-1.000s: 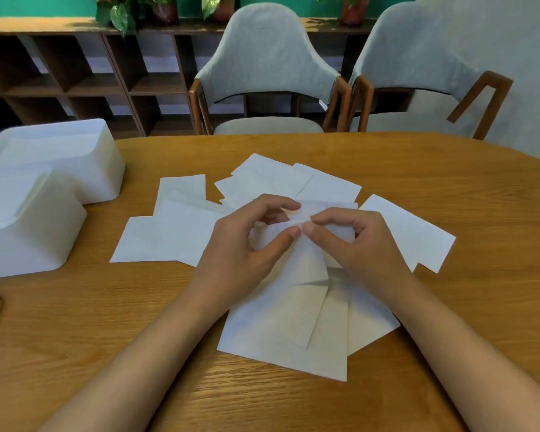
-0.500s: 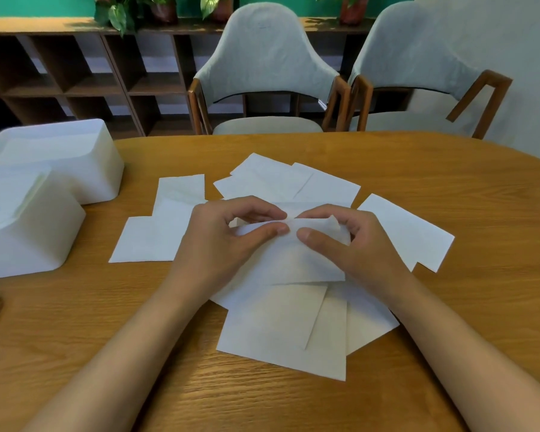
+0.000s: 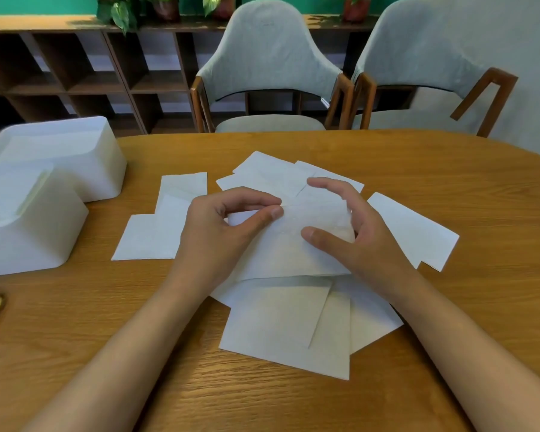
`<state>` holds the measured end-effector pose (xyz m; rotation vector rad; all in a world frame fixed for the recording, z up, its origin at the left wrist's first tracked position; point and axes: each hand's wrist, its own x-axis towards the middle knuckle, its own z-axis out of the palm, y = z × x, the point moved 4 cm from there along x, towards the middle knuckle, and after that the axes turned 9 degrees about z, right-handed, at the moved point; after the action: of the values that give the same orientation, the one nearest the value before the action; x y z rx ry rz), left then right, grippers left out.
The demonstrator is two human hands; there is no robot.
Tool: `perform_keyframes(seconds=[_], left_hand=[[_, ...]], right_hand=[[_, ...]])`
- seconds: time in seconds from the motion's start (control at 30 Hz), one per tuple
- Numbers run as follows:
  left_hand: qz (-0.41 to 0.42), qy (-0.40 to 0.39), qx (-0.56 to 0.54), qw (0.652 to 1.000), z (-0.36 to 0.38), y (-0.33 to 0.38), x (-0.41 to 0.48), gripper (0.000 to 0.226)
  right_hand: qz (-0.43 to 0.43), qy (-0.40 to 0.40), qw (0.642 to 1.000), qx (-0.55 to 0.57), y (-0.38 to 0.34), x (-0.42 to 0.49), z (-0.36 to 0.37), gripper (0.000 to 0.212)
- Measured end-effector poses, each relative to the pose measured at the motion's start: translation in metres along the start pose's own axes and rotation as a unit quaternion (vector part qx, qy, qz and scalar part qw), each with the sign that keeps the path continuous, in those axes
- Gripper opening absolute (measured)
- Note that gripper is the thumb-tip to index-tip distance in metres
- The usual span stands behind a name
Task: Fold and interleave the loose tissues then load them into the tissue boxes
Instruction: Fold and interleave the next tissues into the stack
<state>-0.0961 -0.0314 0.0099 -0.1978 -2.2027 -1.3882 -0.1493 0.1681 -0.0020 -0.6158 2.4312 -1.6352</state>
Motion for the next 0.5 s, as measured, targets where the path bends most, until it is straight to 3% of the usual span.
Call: perform_keyframes(seconds=[0.23, 0.4, 0.5], left_hand=[[-0.004, -0.006, 0.012, 1.000, 0.0038, -0.0008, -0.0035, 0.009], [-0.005, 0.007, 0.022, 1.000, 0.0059, -0.0052, -0.0052, 0.007], [0.011, 0.008, 0.059, 0.998, 0.0062, -0.0062, -0.0042, 0.020]], right_hand=[[-0.011, -0.001, 1.000, -0.029, 0.0007, -0.0003, 0.0057, 0.074], [-0.027, 0.005, 0.999, -0.020, -0.0027, -0.0018, 0.0047, 0.071], [-0.045, 0.010, 0.999, -0.009, -0.0048, -0.0012, 0.0008, 0.068]])
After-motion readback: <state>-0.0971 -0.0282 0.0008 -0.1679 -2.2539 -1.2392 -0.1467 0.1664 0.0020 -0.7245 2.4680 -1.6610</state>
